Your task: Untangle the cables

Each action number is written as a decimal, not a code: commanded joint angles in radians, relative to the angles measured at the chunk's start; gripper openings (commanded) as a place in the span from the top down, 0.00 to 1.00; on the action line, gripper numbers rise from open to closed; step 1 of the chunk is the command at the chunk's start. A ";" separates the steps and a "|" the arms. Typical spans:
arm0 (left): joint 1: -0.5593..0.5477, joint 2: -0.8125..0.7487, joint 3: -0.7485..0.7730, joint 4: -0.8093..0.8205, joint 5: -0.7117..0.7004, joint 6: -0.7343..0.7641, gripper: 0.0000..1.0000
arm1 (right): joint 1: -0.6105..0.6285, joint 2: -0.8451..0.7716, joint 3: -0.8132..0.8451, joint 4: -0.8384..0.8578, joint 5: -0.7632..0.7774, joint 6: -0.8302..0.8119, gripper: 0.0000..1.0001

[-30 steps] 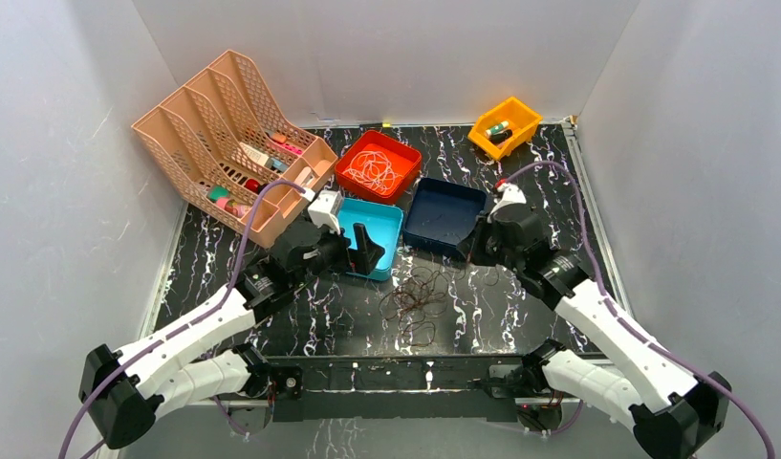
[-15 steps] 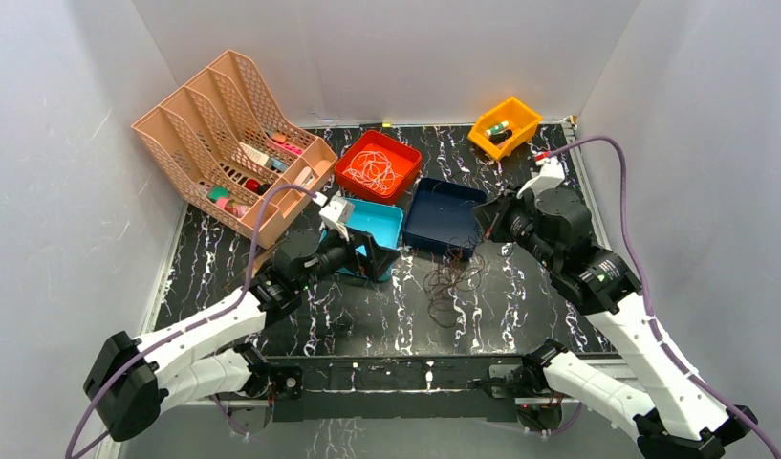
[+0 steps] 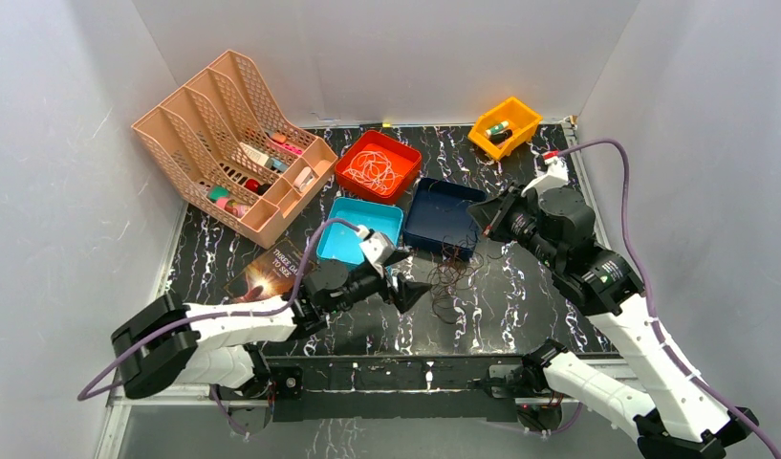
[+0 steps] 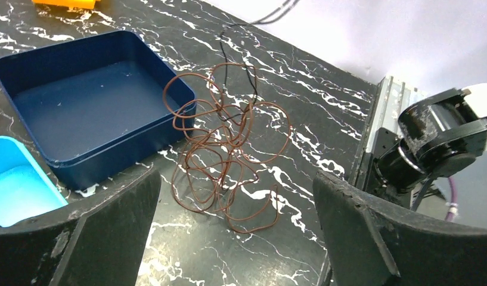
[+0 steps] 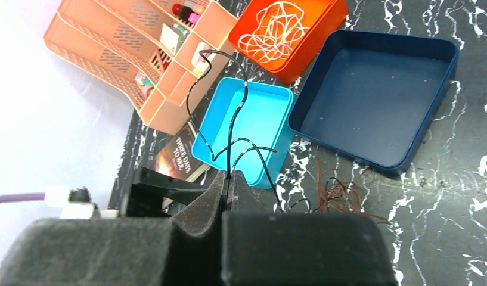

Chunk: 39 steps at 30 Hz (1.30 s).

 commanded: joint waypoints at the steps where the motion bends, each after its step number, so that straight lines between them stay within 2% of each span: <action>1: -0.070 0.090 0.017 0.231 -0.094 0.119 0.02 | 0.003 -0.024 0.047 0.077 -0.020 0.071 1.00; 10: -0.137 0.405 0.106 0.501 -0.191 0.199 0.02 | 0.003 -0.017 0.071 0.094 -0.057 0.105 1.00; 20: -0.140 0.635 0.257 0.608 -0.234 0.256 0.03 | 0.002 -0.025 0.076 0.081 -0.071 0.117 1.00; 27: -0.139 0.682 0.267 0.614 -0.363 0.248 0.39 | 0.003 -0.031 0.090 0.073 -0.064 0.116 1.00; 31: -0.139 0.677 0.246 0.614 -0.370 0.247 0.74 | 0.002 -0.039 0.100 0.067 -0.047 0.110 1.00; 33: -0.139 0.672 0.237 0.614 -0.381 0.246 0.86 | 0.003 -0.044 0.107 0.062 -0.035 0.105 1.00; 37: -0.139 0.650 0.211 0.611 -0.387 0.248 1.00 | 0.003 -0.053 0.139 0.040 0.006 0.076 1.00; 39: -0.139 0.632 0.196 0.596 -0.395 0.246 1.00 | 0.003 -0.055 0.168 0.025 0.038 0.047 1.00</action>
